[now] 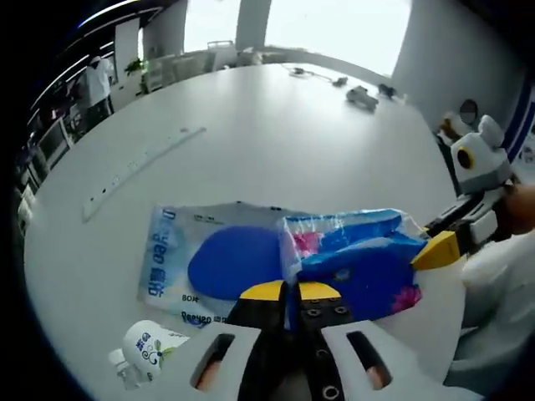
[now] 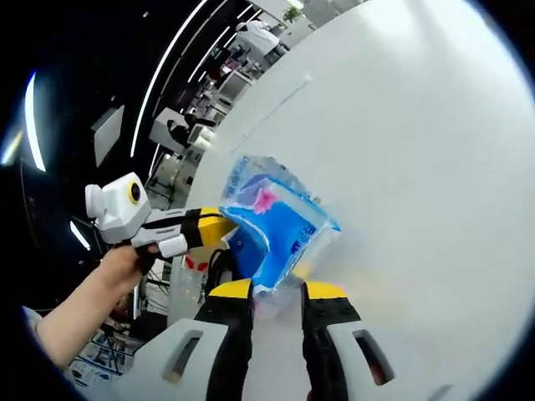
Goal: Arrange the tabletop items into an orderly group along one side of the table until the central work area is clear of visible clutter.
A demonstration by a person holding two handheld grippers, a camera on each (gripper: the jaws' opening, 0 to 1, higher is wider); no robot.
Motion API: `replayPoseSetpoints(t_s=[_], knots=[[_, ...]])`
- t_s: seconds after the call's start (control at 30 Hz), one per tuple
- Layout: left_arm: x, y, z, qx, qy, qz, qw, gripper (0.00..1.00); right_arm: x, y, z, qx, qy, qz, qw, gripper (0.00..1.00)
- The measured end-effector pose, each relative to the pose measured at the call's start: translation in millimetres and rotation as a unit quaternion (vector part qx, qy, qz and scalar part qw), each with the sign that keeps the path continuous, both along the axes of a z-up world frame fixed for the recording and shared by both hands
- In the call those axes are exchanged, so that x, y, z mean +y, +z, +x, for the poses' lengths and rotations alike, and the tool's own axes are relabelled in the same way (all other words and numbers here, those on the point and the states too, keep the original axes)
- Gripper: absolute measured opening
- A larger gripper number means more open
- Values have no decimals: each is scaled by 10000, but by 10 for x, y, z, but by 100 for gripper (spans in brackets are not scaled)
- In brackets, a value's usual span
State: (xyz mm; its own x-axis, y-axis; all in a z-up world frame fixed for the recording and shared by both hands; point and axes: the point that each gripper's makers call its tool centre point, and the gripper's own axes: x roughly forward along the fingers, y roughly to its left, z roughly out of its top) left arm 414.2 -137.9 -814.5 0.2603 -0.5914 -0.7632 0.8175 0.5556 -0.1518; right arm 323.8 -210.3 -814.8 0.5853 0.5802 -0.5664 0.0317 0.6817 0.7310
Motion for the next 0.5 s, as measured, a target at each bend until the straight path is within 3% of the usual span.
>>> replayPoseSetpoints(t_s=[0.5], knots=[[-155, 142, -59, 11, 7, -218, 9998, 0, -328, 133, 118, -360, -236, -389, 9983, 14]])
